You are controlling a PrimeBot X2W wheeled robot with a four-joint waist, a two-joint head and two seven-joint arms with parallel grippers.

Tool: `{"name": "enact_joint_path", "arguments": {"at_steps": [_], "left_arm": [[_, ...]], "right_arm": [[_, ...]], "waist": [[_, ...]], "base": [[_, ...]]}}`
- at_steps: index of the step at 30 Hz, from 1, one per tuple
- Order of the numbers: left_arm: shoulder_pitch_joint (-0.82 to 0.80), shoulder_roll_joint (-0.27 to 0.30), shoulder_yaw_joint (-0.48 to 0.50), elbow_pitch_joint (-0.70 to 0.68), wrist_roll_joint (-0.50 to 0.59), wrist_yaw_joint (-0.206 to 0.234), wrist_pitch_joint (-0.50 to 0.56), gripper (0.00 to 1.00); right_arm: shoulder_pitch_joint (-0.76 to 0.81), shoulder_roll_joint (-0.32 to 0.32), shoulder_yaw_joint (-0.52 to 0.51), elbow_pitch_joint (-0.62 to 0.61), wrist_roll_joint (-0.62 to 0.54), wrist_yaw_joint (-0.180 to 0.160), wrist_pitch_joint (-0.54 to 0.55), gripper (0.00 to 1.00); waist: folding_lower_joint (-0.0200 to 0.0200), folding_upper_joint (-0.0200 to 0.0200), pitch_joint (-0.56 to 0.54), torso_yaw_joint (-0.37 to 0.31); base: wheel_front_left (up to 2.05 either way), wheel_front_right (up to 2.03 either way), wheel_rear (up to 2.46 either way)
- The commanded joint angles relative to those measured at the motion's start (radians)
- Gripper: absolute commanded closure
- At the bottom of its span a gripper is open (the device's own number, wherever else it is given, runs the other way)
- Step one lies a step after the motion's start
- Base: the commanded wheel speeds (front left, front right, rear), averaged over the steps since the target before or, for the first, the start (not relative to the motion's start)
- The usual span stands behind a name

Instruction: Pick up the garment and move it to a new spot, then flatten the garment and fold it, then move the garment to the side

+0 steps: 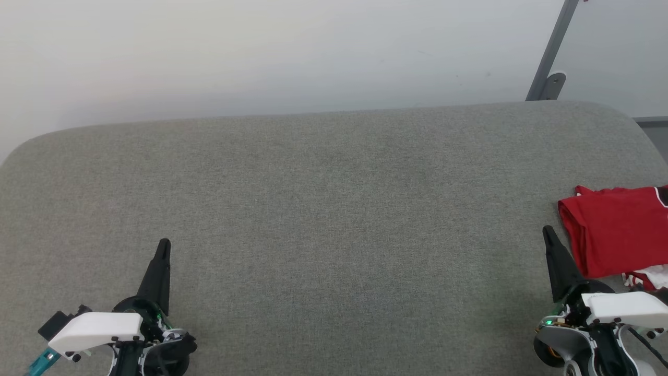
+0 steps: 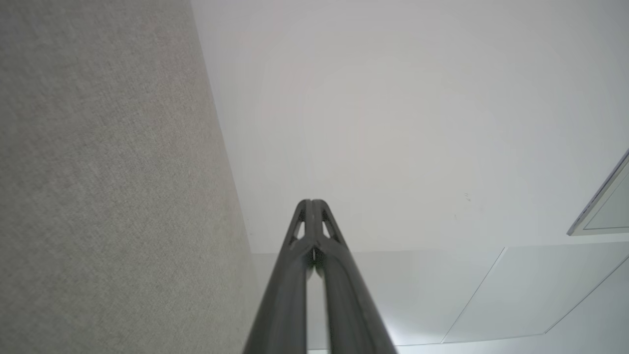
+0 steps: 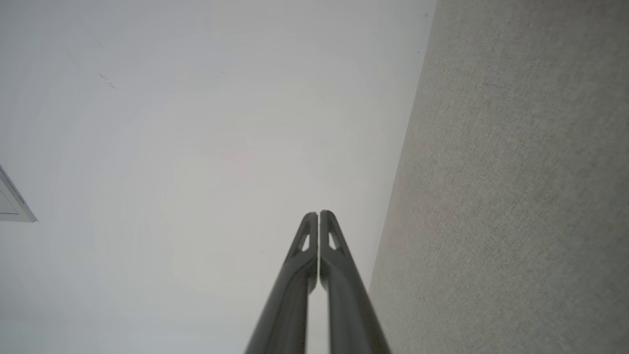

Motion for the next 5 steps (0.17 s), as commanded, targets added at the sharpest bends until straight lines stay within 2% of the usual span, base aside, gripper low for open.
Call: {"name": "enact_joint_path", "arguments": {"at_steps": [1,5], "left_arm": [[-0.013,-0.003,0.003,0.000,0.003,0.001,0.003,1.00],[-0.013,-0.003,0.004,0.000,0.003,0.001,0.003,1.00]], "right_arm": [[-0.004,0.001,0.001,0.000,0.004,0.000,0.001,1.00],[-0.004,0.001,0.001,0.000,0.004,0.000,0.001,1.00]], "waist": [[0.0000,0.0000,0.000,0.000],[0.0000,0.0000,0.000,0.000]], "base": [[0.00,0.00,0.00],[0.00,0.00,0.00]]}}
